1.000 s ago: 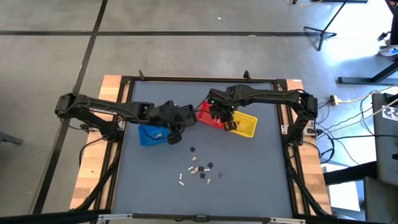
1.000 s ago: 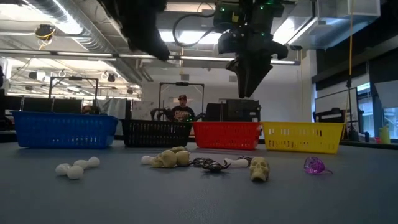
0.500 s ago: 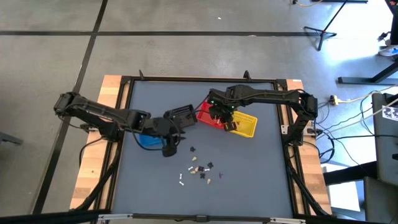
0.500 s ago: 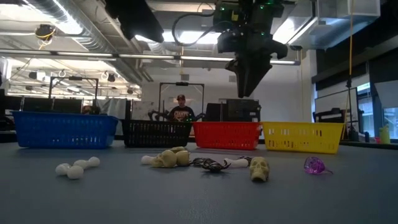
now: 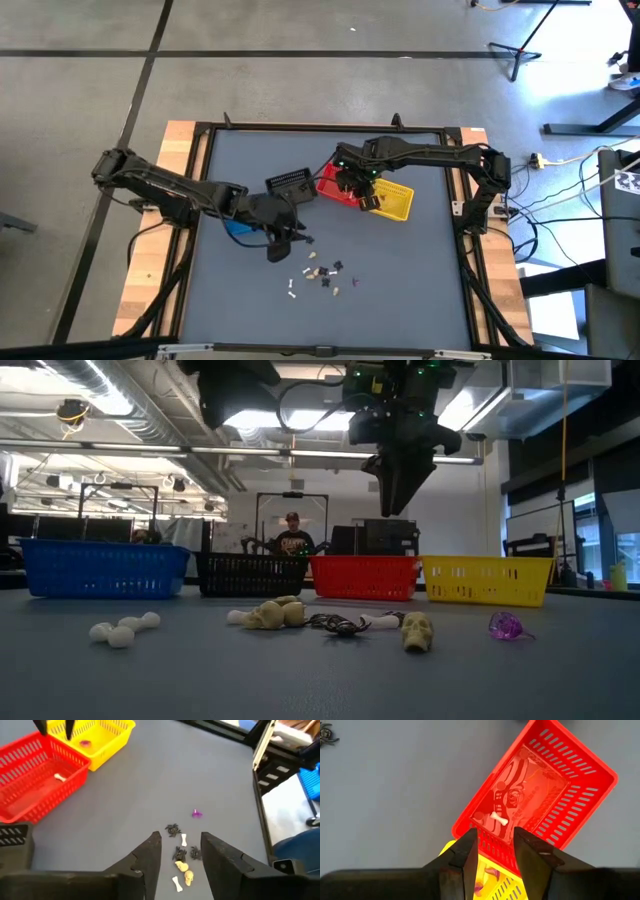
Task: Sort Halloween decoration
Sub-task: Put the yellow skull toy into the blue bin
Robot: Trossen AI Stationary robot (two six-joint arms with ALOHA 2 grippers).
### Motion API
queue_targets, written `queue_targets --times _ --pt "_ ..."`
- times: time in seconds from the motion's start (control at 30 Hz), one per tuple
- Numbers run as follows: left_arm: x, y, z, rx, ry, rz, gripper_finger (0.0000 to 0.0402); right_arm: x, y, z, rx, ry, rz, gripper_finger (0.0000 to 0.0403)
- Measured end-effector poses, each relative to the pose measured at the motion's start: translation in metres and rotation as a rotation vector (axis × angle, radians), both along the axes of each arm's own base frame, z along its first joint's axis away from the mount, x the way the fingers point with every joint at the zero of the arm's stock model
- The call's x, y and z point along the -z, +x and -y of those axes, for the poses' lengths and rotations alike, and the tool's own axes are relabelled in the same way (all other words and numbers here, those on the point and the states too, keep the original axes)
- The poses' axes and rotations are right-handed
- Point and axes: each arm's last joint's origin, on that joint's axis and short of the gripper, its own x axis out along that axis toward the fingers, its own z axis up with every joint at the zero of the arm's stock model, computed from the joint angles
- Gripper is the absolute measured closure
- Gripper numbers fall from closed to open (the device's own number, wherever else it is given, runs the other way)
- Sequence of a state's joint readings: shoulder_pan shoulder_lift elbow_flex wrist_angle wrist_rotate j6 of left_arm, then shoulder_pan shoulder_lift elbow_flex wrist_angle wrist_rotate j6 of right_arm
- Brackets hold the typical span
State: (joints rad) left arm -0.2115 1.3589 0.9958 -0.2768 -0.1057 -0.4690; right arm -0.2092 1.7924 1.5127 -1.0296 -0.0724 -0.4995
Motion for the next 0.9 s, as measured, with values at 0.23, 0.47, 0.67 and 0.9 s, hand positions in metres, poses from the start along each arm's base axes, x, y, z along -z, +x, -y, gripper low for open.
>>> queue_targets --times 0.23,0.47,0.67,0.9 --pt "0.03 0.018 0.006 -0.004 0.034 -0.085 0.0255 -0.001 0.002 0.001 0.0 -0.006 0.026 0.0278" --pt "0.062 0.03 0.014 0.013 0.064 -0.186 0.0254 -0.001 0.003 0.001 0.0 -0.008 0.036 0.0278" --pt "0.086 0.037 0.02 0.025 0.082 -0.255 0.0254 -0.001 0.003 0.001 0.0 -0.008 0.036 0.0278" --pt "0.107 0.046 0.022 0.016 0.1 -0.283 0.0254 -0.001 0.003 0.001 0.0 -0.008 0.036 0.0278"
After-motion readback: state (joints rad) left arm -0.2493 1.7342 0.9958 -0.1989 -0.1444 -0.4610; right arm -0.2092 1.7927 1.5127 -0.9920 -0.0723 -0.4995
